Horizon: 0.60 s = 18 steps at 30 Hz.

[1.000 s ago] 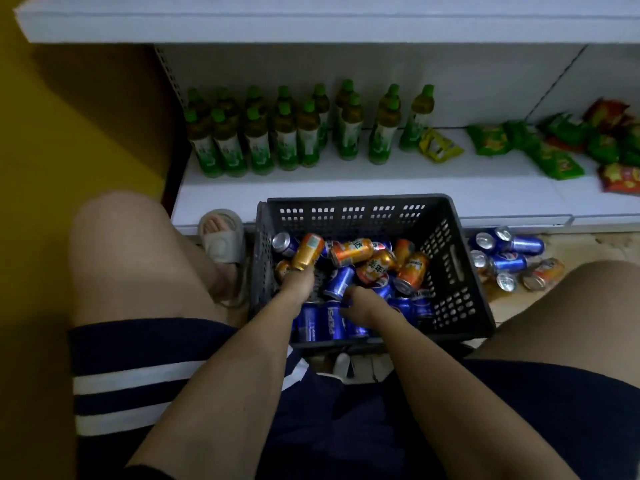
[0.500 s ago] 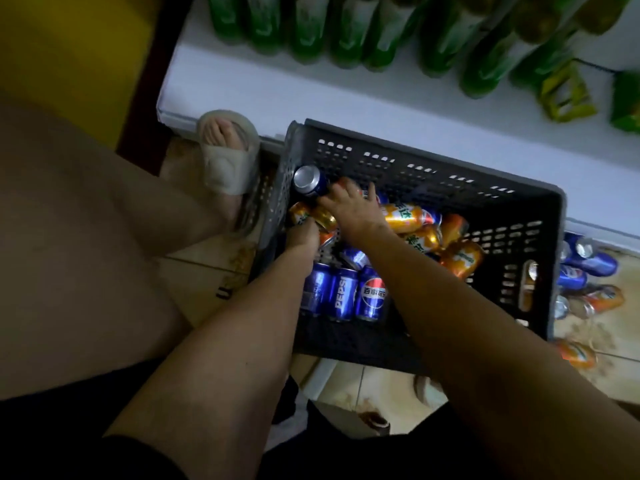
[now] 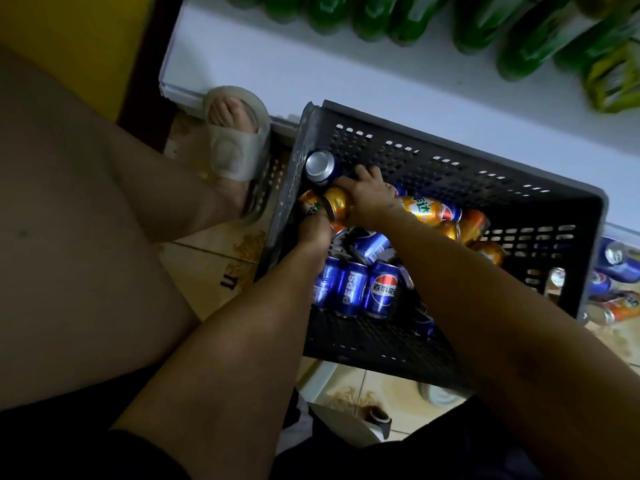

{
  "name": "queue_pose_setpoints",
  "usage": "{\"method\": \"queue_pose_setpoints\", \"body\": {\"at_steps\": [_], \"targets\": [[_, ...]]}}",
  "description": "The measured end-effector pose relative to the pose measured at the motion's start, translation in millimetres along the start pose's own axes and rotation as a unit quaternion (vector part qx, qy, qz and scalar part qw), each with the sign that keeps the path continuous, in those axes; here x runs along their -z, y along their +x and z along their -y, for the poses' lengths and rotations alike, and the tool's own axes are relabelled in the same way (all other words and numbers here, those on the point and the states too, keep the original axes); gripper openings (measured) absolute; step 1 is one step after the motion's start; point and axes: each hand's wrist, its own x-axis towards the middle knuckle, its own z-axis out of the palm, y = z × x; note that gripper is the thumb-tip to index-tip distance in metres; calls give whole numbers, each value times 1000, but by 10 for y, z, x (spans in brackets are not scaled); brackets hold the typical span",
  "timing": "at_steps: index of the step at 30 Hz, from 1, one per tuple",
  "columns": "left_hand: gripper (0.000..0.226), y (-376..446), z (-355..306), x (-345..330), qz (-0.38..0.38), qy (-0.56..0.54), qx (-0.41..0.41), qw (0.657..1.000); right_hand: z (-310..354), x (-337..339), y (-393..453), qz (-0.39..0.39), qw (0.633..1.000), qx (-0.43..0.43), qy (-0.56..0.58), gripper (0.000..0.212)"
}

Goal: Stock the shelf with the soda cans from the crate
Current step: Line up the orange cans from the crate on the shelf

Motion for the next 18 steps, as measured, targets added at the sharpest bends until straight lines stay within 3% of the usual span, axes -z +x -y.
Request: {"method": "queue_pose_setpoints", "body": {"at_steps": [4, 5, 8, 11, 14, 18], "targets": [[46, -188, -46, 37, -1, 4, -41, 999, -10, -66, -390, -83, 968, -42, 234, 82], [42, -213, -42, 53, -4, 11, -54, 998, 5, -82, -525, -82, 932, -57, 348, 80], [48, -409, 6, 76, -8, 40, -90, 995, 57, -122, -980, -60, 751, -112, 648, 65], [52, -571, 87, 108, -7, 80, -115, 990, 77, -253, -1402, -10, 652, -146, 744, 43], [50, -777, 164, 90, 20, 99, -137, 985, 74, -454, -1678, 1, 575, -145, 805, 43], [50, -1072, 182, 38, 47, 148, -176, 972, 119, -477, -1891, -11, 553, -139, 821, 54]]}}
